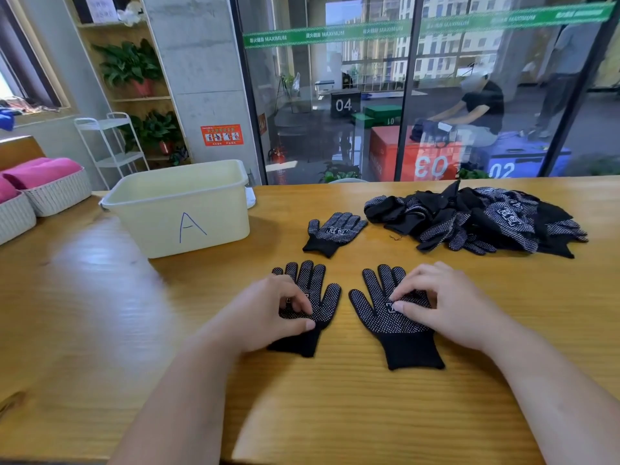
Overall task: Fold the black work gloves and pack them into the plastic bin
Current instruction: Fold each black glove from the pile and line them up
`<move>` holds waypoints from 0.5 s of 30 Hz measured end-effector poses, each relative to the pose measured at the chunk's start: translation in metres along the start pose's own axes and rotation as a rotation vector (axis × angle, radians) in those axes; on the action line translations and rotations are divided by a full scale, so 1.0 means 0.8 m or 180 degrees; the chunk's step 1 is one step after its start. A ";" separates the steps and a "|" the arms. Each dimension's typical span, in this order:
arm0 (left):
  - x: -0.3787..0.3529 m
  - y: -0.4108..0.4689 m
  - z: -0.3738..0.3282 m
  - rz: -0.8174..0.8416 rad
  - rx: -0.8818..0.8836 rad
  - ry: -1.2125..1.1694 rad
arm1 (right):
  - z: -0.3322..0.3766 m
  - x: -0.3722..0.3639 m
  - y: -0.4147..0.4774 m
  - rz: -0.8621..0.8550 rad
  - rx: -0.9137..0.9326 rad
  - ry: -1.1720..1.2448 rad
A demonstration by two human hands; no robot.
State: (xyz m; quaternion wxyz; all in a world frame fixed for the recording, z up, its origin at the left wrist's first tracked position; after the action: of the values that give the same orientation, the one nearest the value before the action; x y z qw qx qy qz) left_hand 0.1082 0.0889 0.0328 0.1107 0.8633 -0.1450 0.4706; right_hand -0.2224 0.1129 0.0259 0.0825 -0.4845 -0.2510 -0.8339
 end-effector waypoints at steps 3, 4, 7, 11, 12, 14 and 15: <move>-0.001 0.000 -0.002 -0.0076 0.0040 0.0006 | 0.007 -0.014 0.005 0.0042 0.0064 -0.0156; -0.001 0.000 -0.003 -0.0086 0.0051 0.0010 | 0.009 -0.016 0.005 0.0035 0.0071 -0.0191; -0.004 0.000 -0.006 -0.0150 0.0067 0.0018 | 0.013 -0.015 0.005 -0.0032 0.0105 -0.0214; 0.000 0.000 -0.007 -0.0489 0.0110 -0.0284 | 0.019 -0.008 0.006 -0.0314 0.0140 -0.0067; 0.001 0.000 -0.009 -0.0607 0.0132 -0.0483 | 0.024 -0.006 0.006 -0.0407 0.0181 -0.0018; 0.001 0.001 -0.016 -0.0809 0.0173 -0.1009 | 0.036 -0.005 0.007 -0.0581 0.0300 0.0124; 0.000 0.001 -0.021 -0.0885 0.0178 -0.1254 | 0.043 -0.006 0.008 -0.0632 0.0350 0.0221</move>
State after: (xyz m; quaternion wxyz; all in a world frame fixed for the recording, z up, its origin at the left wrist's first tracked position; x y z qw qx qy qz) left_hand 0.0945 0.0934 0.0421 0.1201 0.9528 -0.0305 0.2773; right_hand -0.1910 0.1238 0.0380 0.0346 -0.4228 -0.3401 -0.8393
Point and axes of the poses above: each hand's wrist, its own y-axis towards the middle knuckle, its own x-axis out of the back of the hand, z = x × y, the point moved 3 cm from there along y, towards the middle knuckle, and after that the axes turned 10 degrees about x, right-handed, at the moved point
